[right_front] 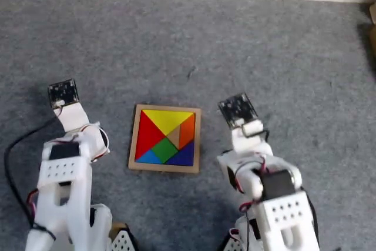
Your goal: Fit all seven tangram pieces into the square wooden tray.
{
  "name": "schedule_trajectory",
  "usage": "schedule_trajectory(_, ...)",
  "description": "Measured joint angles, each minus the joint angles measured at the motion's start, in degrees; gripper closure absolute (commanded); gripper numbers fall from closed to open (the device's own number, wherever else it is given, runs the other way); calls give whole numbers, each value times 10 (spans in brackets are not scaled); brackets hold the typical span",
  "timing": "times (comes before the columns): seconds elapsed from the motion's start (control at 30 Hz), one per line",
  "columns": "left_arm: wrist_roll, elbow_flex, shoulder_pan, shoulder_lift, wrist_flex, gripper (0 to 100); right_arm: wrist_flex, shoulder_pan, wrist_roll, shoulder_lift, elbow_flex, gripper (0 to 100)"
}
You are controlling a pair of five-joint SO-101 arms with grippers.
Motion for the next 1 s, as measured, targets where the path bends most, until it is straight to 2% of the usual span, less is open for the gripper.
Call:
schedule_trajectory(0.3, 0, 120, 6, -244, 8, 994, 0, 49, -34, -122, 55, 989)
schedule_trajectory(0.57, -25, 178, 64, -467, 128, 994, 0, 66, -36, -138, 100, 989)
schedule_trajectory(0.7, -40, 215, 71, -568, 161, 994, -10, 72, -91, -139, 126, 989)
schedule_trajectory(0.8, -70, 229, 76, -577, 164, 994, -50, 83, -124, -139, 166, 992)
schedule_trajectory(1.0, -120, 261, 75, -576, 166, 994, -123, 86, -135, -139, 256, 993)
